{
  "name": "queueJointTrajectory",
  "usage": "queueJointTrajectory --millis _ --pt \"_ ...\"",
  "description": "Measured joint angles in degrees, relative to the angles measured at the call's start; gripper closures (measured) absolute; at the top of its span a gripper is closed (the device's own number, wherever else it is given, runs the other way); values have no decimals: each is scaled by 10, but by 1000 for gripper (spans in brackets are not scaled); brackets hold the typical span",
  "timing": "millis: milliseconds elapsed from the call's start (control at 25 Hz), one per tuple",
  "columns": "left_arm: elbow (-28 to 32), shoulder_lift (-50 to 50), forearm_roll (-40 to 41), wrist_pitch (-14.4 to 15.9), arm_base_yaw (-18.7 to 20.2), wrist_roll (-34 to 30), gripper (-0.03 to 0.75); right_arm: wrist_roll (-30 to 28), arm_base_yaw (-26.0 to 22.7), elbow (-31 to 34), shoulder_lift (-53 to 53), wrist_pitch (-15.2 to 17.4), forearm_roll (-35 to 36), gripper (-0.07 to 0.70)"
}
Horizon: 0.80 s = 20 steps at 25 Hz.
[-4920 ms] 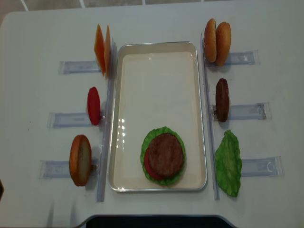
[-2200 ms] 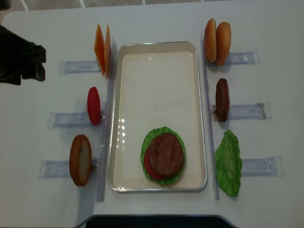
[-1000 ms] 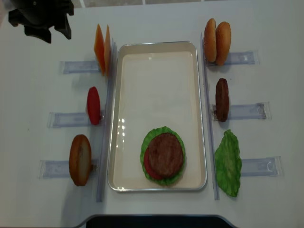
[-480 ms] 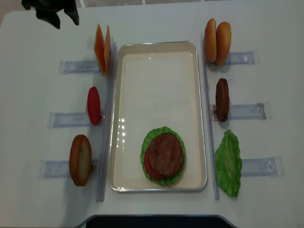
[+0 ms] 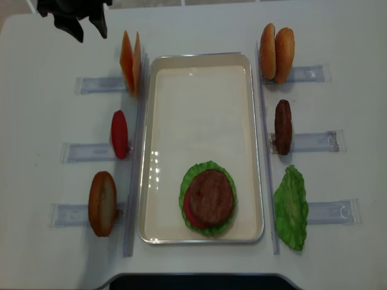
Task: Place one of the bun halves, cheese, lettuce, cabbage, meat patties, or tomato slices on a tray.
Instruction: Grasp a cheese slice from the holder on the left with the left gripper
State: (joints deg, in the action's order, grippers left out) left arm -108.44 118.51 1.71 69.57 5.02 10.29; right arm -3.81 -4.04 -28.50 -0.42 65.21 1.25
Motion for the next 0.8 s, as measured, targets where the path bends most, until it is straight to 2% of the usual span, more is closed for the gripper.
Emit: queueJointTrajectory --millis 480,800 --pt "-1 0 16 -19 97 79 244 0 0 0 0 0 0 150" --pt "-1 0 33 -21 129 106 244 0 0 0 0 0 0 150"
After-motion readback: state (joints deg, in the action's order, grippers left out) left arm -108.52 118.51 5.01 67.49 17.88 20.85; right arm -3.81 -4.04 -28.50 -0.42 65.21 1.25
